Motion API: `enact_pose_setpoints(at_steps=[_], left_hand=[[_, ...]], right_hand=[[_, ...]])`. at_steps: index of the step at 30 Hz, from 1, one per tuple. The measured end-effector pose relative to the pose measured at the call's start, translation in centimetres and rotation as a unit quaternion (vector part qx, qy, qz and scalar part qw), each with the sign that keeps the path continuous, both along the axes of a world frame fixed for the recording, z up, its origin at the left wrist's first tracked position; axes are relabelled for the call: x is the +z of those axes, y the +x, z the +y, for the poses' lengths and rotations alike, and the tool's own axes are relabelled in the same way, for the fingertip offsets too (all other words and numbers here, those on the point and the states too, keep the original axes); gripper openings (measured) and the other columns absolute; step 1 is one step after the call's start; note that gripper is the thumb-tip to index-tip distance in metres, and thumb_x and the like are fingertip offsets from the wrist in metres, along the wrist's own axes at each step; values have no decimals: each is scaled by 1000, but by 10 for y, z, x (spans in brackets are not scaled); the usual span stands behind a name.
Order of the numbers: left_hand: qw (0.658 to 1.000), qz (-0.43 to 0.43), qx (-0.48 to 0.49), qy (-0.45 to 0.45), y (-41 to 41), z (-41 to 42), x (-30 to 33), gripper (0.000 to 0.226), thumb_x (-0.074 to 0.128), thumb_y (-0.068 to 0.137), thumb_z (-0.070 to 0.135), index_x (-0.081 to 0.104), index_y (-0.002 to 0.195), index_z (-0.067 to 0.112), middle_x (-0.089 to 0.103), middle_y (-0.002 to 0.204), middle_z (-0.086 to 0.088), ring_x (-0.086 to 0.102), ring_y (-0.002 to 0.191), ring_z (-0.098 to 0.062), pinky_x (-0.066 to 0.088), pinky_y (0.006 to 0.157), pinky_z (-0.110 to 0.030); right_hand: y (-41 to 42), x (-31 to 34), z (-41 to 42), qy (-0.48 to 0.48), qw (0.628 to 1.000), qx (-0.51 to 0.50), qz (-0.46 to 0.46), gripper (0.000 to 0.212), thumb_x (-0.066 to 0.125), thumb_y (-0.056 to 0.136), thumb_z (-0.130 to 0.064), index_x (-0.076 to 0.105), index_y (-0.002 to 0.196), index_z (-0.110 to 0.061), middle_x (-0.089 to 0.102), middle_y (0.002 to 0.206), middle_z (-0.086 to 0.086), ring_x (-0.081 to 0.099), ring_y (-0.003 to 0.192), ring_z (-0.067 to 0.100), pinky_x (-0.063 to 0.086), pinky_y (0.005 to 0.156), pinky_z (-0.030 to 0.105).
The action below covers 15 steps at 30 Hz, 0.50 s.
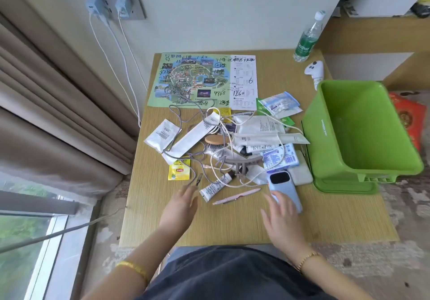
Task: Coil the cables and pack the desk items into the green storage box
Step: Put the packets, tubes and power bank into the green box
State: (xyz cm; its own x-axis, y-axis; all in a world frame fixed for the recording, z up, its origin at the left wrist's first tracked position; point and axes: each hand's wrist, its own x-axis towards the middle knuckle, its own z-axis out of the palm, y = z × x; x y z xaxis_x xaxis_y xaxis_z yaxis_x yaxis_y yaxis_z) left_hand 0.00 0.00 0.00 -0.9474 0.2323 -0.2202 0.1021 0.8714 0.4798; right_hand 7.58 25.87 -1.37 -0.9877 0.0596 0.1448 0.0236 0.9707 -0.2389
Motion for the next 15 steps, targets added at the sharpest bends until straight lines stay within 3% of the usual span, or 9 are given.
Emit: enact_pose_setpoints(at_steps=[3,6,10,15], left_hand=[[991,-38,-95,-84,-20,32,-7,31,41,96,19,48,126,13,51,127,-5,52,111,-23,47,78,-32],[968,-39,-135,-208,-30,50,-14,31,45,95,23,46,123,10,47,129,-8,41,122,-25,41,94,-34],[960,-10,-105,-260,-34,56,-23,45,54,90,39,46,125,11,46,129,-7,39,123,-24,34,103,-34],[962,-32,-82,-257,-30,60,-30,42,51,91,28,44,128,11,40,137,-9,33,129,-26,29,107,-34]], right_hand=[[-24,-2,-25,60,987,150,-25,48,77,69,-17,59,114,-17,57,120,8,60,107,27,56,81,40],[-40,-10,-39,101,957,262,-75,53,69,70,-3,57,120,-16,51,131,12,51,120,30,53,87,43],[-55,-10,-50,156,946,270,-87,34,70,70,-8,68,103,-15,51,136,13,46,128,30,46,99,45],[-53,-14,-58,213,935,277,-62,11,71,73,-31,73,81,-24,55,135,5,48,127,22,36,107,42]])
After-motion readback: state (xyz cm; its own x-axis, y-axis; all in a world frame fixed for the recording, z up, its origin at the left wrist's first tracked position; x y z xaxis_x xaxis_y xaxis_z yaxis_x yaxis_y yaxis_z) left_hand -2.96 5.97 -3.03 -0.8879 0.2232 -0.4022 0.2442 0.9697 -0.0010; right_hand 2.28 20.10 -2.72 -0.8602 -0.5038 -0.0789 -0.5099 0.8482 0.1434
